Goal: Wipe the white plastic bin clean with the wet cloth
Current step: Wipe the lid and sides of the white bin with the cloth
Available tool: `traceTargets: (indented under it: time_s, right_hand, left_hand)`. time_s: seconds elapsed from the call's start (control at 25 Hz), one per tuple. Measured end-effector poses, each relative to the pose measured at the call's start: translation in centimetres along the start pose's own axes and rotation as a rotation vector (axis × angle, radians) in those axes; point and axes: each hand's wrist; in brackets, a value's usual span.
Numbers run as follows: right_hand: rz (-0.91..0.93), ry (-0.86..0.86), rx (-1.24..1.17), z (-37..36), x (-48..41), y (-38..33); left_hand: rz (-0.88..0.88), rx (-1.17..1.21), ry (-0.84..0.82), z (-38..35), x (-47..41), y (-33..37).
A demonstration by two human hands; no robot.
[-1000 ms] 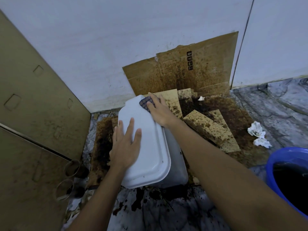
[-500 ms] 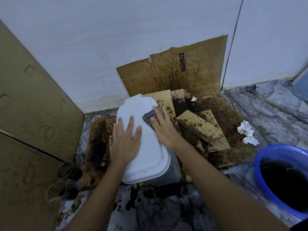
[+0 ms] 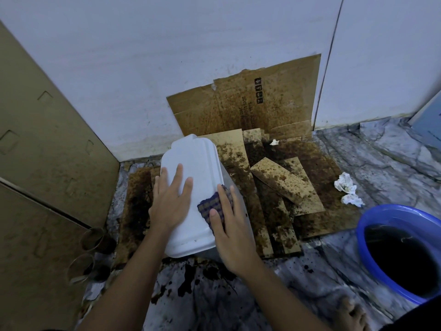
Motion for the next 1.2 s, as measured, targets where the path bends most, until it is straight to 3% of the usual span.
traceTargets:
  time_s: [0.36, 0.6, 0.84, 1.2]
  right_hand:
    - [0.019, 0.195, -0.027, -1.8, 0.6, 0.4]
    - [-0.094, -0.024, -0.056, 0.2, -2.9, -1.1]
    - [-0.072, -0.2, -0.218, 0.5, -5.7, -1.5]
    - [-0.102, -0.132, -0.132, 0.4, -7.0, -1.9]
  left_hand:
    - [-0.015, 0.025, 0.008, -0.1, -0.2, -0.1]
    - [-0.028, 0.023, 0.012, -0.2, -0.2, -1.1]
    - [-0.027, 0.005, 0.021, 0.1, 0.0, -2.3]
    - [-0.028, 0.026, 0.004, 0.2, 0.2, -2.1]
Point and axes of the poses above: each hand's wrist, its own x-axis away from the middle knuckle, its own z-axis out of the back of the hand, y = z × x, and after that the axes turned 15 degrees about -z, right-handed
